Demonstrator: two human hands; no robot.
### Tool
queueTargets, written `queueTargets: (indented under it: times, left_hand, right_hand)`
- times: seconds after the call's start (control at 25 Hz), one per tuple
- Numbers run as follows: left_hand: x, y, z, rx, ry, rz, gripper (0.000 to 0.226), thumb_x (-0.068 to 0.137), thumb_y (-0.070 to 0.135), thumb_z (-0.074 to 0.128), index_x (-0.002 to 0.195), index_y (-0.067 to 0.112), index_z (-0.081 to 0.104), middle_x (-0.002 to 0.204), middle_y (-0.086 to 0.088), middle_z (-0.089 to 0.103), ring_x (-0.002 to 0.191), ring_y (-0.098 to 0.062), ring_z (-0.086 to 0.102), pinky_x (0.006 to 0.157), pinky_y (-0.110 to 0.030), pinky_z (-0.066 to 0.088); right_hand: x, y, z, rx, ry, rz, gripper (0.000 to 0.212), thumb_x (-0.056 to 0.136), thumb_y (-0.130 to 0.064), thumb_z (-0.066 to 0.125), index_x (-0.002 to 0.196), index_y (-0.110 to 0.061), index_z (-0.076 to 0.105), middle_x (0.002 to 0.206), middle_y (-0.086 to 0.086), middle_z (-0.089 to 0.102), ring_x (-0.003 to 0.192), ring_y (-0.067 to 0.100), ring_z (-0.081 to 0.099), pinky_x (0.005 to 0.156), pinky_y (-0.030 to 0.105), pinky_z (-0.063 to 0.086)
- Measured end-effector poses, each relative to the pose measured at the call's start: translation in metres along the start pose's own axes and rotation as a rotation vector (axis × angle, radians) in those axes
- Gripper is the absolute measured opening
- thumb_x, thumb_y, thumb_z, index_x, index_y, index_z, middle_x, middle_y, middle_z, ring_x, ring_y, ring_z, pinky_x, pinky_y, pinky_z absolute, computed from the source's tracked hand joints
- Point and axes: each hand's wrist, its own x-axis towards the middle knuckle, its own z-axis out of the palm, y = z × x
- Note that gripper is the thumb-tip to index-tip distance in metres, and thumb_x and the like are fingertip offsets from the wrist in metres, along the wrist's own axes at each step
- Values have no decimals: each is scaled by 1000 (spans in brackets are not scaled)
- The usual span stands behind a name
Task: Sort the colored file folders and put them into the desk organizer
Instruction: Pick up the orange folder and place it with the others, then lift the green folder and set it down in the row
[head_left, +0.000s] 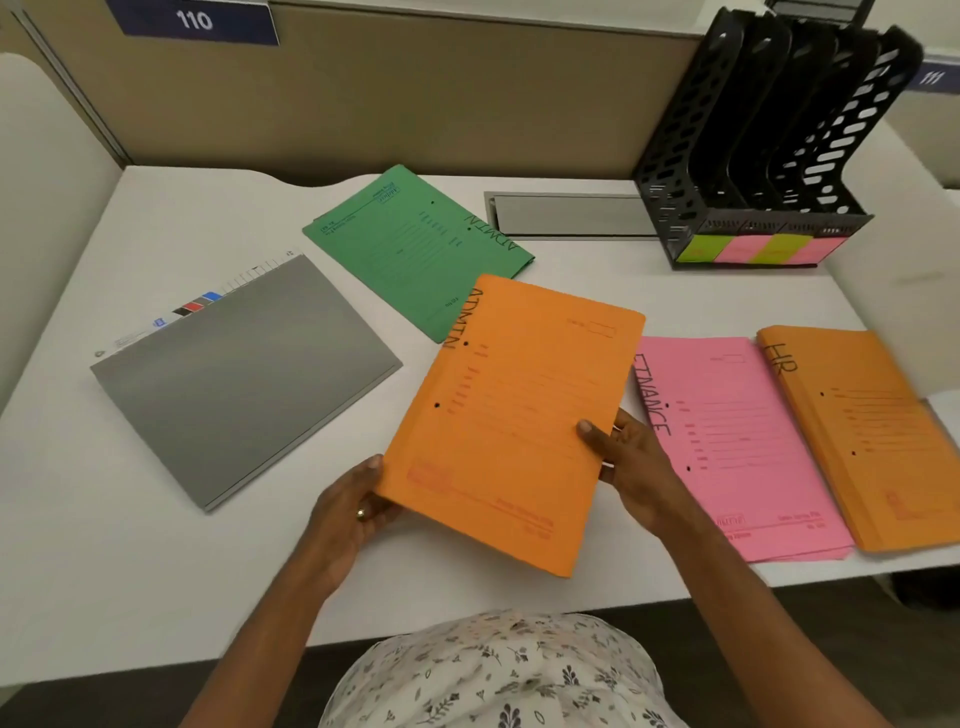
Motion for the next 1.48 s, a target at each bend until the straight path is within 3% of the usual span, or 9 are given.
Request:
queueTargets:
  times: [0.08,0.2,0.32,0.52,0.68,0.84,1.08,1.32,1.48]
  left_hand:
    - [3,2,-2,179,-84,26,37,94,34,66,124,13,65,78,4,73,75,-15,70,76,-31,58]
    - [-1,-5,18,379,-240,11,42,92,24,72,132,24,62,112,-4,77,102,-22,75,84,-35,61]
    - [3,-28,33,450,-239,102,58,81,20,81,135,27,60,117,-5,74,106,-24,73,91,-44,60]
    - [14,-43,59,694,-170,352,56,79,23,78,127,41,56,116,4,69,88,-12,73,86,-40,61]
    - [24,-65,71,990,-127,621,70,90,31,73,150,24,37,149,2,40,127,-9,48,107,-36,45]
    - [40,-77,87,1317,-164,844,70,99,47,51,157,14,29,166,-6,22,153,-21,18,122,-37,20]
    - [49,-96,100,1698,-235,895,71,105,54,28,160,11,15,169,-7,1,157,-26,-4,125,-47,14]
    - [51,-81,99,1686,-218,864,74,105,58,27,160,12,12,169,-6,1,157,-22,-7,128,-43,7]
    - [91,-24,95,1647,-44,818,72,105,52,30,160,9,13,169,-9,3,157,-25,-5,127,-46,9]
  right_hand:
    - [1,1,-14,-67,-5,49,40,95,-22,68,134,-20,61,125,-1,73,114,23,71,91,43,59]
    - [6,14,-20,-123,128,30,35,91,-22,74,124,-13,67,119,8,75,104,26,74,89,45,60]
    - [13,30,-18,-401,344,-57,40,93,-20,73,130,-14,61,124,5,67,105,21,67,80,33,55]
    - [15,56,-23,-868,391,-152,72,93,-16,70,155,-10,34,161,13,34,149,30,32,121,44,28]
    - [6,78,-19,-1112,270,-173,78,95,-45,63,158,-16,26,169,9,12,156,29,13,125,54,17]
    - [0,100,-9,-1247,144,-102,98,87,-79,27,162,-20,7,170,4,-6,157,25,-5,124,50,0]
    - [0,107,-28,-1267,150,-195,99,86,-84,16,162,-23,6,171,2,-4,157,24,-5,126,50,2]
    - [9,79,-5,-970,173,-172,86,92,-55,61,159,-15,25,170,5,9,157,24,4,127,51,9]
    - [47,28,26,-767,152,-286,77,95,-39,67,157,-15,29,168,4,22,155,19,16,124,39,21]
